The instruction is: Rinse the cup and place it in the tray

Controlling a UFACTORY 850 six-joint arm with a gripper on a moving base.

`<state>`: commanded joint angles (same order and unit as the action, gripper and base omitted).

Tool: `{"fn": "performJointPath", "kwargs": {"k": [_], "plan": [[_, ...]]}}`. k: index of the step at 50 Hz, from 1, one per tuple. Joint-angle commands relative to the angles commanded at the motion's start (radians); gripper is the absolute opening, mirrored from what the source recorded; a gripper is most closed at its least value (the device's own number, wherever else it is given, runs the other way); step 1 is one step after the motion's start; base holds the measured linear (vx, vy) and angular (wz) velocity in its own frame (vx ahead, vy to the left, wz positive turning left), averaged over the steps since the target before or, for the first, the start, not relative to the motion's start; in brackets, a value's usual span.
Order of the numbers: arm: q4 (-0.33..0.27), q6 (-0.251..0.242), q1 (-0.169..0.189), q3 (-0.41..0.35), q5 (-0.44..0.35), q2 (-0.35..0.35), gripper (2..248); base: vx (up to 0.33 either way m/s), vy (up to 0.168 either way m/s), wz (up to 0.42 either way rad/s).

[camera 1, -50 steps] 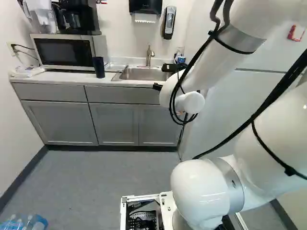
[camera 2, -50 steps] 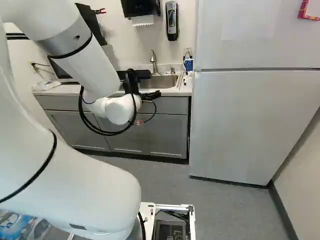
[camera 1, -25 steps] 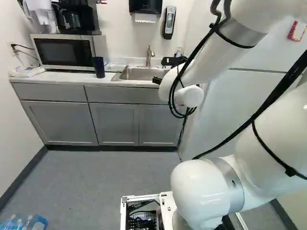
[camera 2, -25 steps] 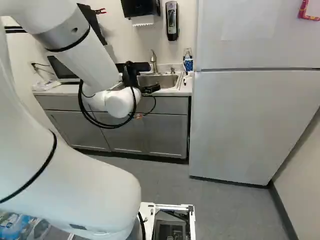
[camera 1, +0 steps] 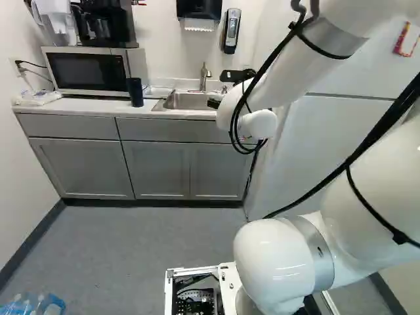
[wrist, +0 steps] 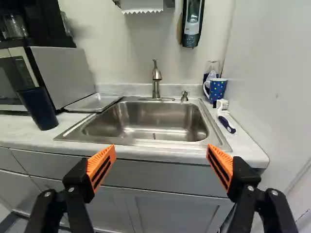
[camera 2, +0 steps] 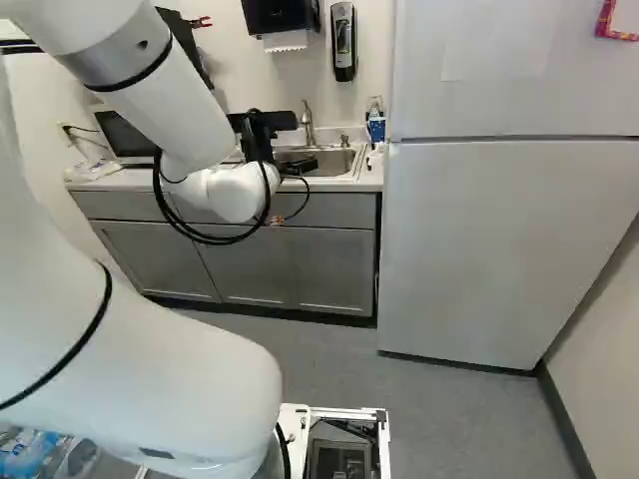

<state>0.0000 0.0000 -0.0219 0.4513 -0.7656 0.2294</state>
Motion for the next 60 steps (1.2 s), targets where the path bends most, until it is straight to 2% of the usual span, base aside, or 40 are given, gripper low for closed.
{"fn": "performJointPath", "kwargs": {"k": [30, 60], "plan": [[0.0, 0.0, -0.002, 0.024, 0.077, 0.049, 247, 0.0, 0.0, 0.0], [0.0, 0.0, -0.001, 0.081, 0.149, 0.058, 247, 0.0, 0.0, 0.0]]}}
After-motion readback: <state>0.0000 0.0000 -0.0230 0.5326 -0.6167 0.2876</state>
